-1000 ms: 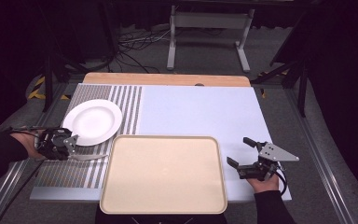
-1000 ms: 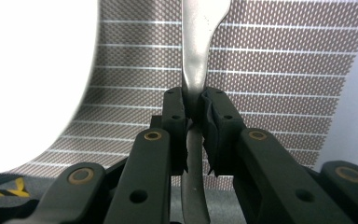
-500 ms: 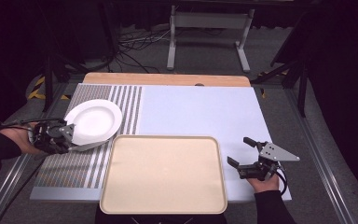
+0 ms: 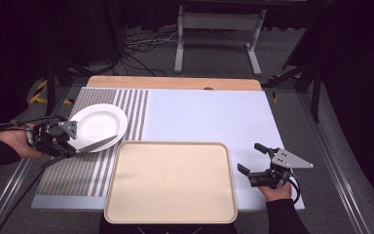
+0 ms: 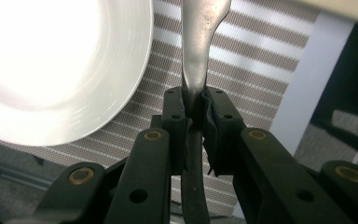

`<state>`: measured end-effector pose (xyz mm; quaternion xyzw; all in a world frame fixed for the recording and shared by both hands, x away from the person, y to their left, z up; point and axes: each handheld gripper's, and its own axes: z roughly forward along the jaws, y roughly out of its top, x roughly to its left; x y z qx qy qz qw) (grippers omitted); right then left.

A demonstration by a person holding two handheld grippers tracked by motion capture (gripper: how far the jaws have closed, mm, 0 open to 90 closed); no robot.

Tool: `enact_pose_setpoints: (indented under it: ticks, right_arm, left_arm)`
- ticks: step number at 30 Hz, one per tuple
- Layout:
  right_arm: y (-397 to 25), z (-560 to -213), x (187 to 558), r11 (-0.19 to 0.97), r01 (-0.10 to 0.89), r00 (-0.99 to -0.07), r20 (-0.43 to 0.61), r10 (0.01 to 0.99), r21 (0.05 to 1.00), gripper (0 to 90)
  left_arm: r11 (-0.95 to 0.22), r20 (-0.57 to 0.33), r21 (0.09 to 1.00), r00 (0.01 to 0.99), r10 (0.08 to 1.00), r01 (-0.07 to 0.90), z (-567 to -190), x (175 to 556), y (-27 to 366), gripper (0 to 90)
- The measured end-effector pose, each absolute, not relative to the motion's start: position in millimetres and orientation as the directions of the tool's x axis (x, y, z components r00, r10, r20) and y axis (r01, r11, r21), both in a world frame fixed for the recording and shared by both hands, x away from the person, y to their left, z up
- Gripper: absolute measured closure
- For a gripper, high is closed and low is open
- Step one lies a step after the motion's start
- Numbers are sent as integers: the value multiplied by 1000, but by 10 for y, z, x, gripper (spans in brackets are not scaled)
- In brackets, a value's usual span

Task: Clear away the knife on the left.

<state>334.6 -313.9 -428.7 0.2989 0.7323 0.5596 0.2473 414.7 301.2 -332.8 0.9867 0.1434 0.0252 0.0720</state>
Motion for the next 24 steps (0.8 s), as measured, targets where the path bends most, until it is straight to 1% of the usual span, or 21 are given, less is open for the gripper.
enact_pose_setpoints:
  ticks: [3,4,7,10,18,24]
  right_arm:
    - [-3141,-4286,3346,194,162,-700,-26,714,968,23]
    - [-3141,-4285,3346,194,162,-700,-26,714,968,23]
    - [-3143,-4285,3346,193,162,-701,-25,713,968,23]
    - [-3144,-4285,3346,193,163,-701,-24,712,968,23]
    - [-3141,-4285,3346,193,166,-701,-21,712,967,23]
    - [-3145,-4287,3349,192,168,-702,-19,712,967,23]
  left_arm:
    - [-938,14,161,950,313,306,-3305,4145,2979,802]
    - [-934,26,168,946,324,316,-3298,4143,2968,802]
    - [-910,28,183,924,382,371,-3278,4168,2943,802]
    - [-886,7,192,903,430,421,-3257,4191,2926,802]
    - [-854,-20,195,872,489,483,-3244,4206,2837,802]
    - [-820,-80,208,845,529,534,-3258,4187,2766,802]
